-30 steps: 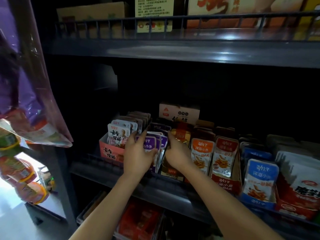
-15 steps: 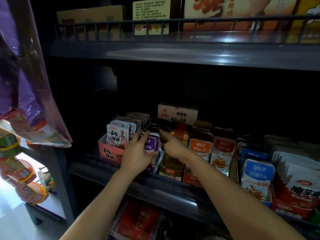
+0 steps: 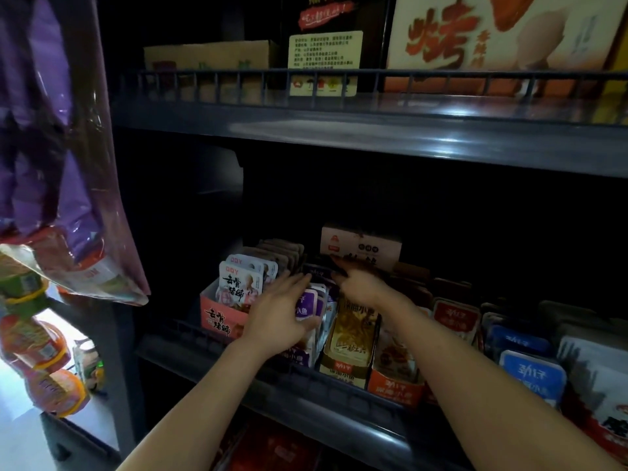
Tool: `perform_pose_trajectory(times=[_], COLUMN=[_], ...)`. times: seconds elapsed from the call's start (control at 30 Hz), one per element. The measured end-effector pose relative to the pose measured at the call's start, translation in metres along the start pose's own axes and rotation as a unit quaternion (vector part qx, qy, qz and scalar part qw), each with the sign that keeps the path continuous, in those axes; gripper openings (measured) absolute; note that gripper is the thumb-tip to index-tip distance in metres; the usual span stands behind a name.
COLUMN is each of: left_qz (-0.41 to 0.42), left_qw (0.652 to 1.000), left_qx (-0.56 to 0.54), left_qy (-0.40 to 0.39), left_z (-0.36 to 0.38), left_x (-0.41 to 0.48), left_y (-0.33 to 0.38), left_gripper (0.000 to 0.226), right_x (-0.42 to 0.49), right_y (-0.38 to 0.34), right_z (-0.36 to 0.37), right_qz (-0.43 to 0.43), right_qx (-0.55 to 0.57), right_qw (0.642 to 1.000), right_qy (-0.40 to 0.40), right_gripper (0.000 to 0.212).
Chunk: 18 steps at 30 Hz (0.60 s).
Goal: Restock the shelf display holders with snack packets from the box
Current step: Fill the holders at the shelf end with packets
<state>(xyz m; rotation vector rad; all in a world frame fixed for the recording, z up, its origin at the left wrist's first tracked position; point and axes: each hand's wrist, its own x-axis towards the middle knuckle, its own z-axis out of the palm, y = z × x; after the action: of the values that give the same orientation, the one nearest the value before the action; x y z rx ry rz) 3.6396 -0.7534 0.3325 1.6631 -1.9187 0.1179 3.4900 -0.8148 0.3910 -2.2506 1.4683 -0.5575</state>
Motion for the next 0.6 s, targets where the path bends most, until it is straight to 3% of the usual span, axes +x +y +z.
perform_pose_trajectory(times=[0.23,0.4,0.6], left_qz=[-0.006,0.005,-0.027], left_qw=[0.997,0.995,0.989], left_qx=[-0.047,-0.08,-0.08], left_qy=[0.057,0.066,0.12], left_z=[0.005,0.009,0.016], left_x=[0.004,0.003,0.009], left_y=[-0.002,0.005,0.011], left_gripper=[0.059,0.063,0.043], right_x=[0.002,0.001,0.002], right_y=[-0.002,0.006,0.016], right_z=[0.006,0.012,0.006], right_qz=[0.003,0.005,0.021], right_qx=[-0.062,-0.133,0.065], right_qw=[0.997,0.988,0.998], right_qy=[-0.043,-0.071,0.007], right_gripper=[0.044,0.039,0.047])
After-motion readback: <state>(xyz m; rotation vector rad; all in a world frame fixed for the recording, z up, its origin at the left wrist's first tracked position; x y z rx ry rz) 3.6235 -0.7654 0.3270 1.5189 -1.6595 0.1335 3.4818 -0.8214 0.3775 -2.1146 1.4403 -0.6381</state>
